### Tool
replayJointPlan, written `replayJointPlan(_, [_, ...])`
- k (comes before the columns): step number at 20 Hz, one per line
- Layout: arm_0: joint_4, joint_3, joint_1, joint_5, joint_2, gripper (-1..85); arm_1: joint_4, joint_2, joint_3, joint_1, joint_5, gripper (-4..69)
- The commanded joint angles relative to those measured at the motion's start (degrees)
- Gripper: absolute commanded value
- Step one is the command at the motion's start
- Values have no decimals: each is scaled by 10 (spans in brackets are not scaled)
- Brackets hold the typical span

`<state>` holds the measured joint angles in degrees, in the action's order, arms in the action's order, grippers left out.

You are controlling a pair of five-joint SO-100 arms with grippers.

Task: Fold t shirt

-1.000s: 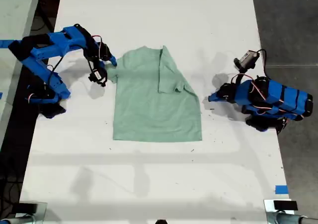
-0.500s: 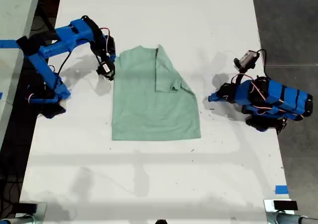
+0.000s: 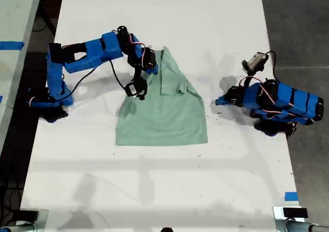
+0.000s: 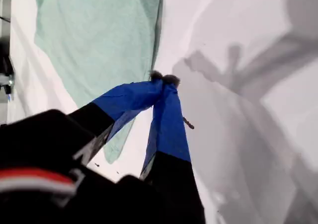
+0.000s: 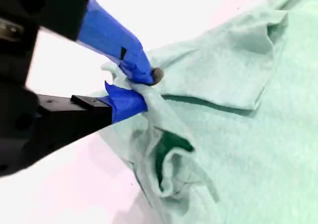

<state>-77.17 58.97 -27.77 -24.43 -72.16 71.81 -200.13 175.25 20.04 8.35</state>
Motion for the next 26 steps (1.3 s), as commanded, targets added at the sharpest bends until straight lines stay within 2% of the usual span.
replayJointPlan(1, [5, -40, 17, -4, -1, 207, -16, -8, 30, -4, 12, -17])
replayJointPlan(2, [-3, -38, 15, -11, -11, 170, -16, -8, 30, -4, 13, -17])
replayJointPlan(3, [-18, -24, 5, -12, -37, 15, -16, -8, 30, -4, 13, -17])
replayJointPlan(6, [-58, 45, -40, -19, -176, -1, -16, -8, 30, -4, 13, -17])
replayJointPlan(9, [-39, 188, -33, -19, -380, -1, -16, -8, 30, -4, 13, -17])
replayJointPlan(11, [60, 406, 7, 24, -566, -1, -16, -8, 30, -4, 13, -17])
replayJointPlan(15, [279, 844, 116, 158, -911, -2, -17, -8, 30, -4, 12, -17])
replayJointPlan(18, [405, 1058, 137, 172, -1022, -2, -17, -8, 30, -3, 11, -17])
replayJointPlan(20, [431, 1165, 109, 139, -1086, -2, -17, -8, 30, -3, 9, -17])
replayJointPlan(22, [404, 1248, 102, 136, -1203, -2, -16, -8, 30, -3, 9, -17])
replayJointPlan(24, [278, 1255, 86, 146, -1346, -2, -16, -8, 30, -3, 7, -17])
replayJointPlan(26, [275, 1259, 57, 151, -1336, -2, -15, -8, 31, -2, 7, -17])
